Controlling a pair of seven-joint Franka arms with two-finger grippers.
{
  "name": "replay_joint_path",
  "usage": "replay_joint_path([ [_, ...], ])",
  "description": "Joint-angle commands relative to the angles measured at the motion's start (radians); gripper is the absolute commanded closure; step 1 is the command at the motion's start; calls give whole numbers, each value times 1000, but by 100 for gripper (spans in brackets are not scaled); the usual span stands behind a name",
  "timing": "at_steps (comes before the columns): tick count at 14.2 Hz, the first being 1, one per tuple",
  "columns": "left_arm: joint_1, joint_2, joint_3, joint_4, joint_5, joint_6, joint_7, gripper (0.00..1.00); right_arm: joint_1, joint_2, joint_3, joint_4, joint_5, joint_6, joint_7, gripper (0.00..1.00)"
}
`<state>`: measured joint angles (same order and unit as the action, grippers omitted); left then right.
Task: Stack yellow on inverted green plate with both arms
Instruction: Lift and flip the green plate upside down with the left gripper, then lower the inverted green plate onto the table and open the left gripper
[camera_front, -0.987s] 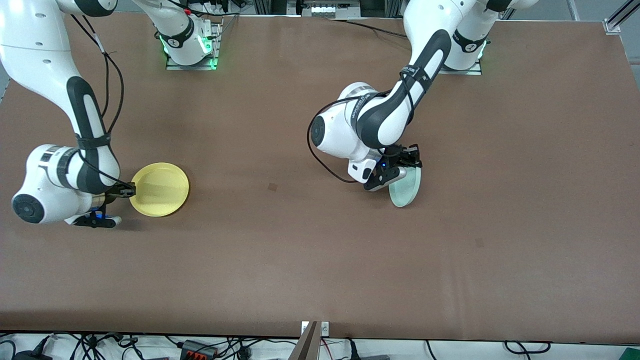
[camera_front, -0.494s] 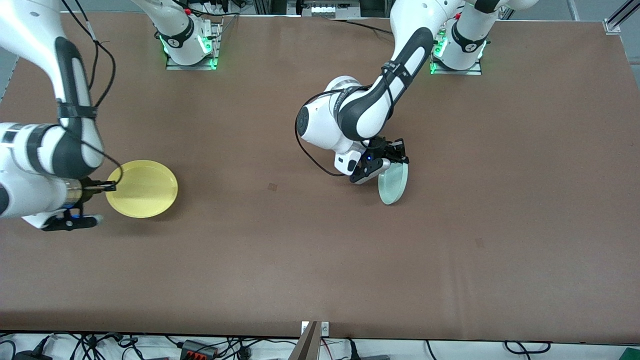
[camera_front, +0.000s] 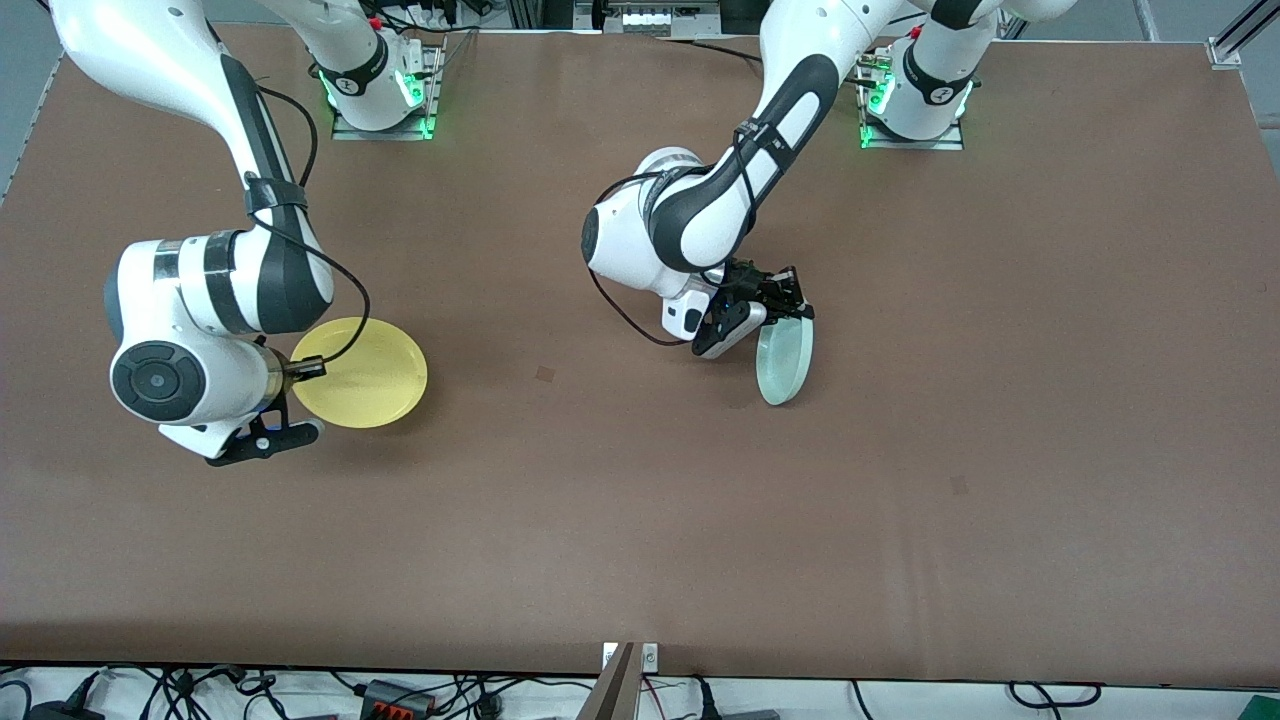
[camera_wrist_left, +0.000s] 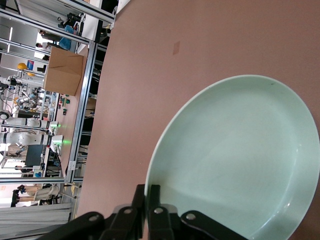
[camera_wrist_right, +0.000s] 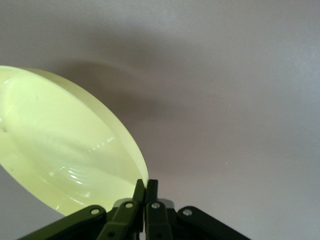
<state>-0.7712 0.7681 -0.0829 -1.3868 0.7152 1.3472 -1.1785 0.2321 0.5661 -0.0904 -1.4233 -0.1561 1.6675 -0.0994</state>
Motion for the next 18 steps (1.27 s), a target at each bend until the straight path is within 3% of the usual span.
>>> replay_joint_path([
  [1,-14,34,-3,32,-5,67,-12,36,21,-11,-8,6,-17,-12,-5,100],
  [2,-14,31,-6,32,-10,99,-12,19,21,-11,-8,6,-17,-12,-5,100],
  [4,-13,31,-21,32,-11,139,-10,13,18,-12,-11,6,-17,-12,-17,100],
  [7,-13,30,-29,34,-32,214,-7,13,10,-26,-12,6,-19,-12,-22,100],
  [9,-4,20,-61,37,-83,289,39,1,9,-31,-12,6,-19,-11,-22,100],
  [11,-13,10,-73,37,-129,331,51,1,7,-32,-14,7,-19,-11,-22,100],
  [13,-2,-1,-130,43,-137,355,50,1,9,-32,-14,7,-29,-9,-22,100],
  [18,0,0,-153,61,-172,450,43,0,18,-35,-12,33,-37,-12,-20,100],
])
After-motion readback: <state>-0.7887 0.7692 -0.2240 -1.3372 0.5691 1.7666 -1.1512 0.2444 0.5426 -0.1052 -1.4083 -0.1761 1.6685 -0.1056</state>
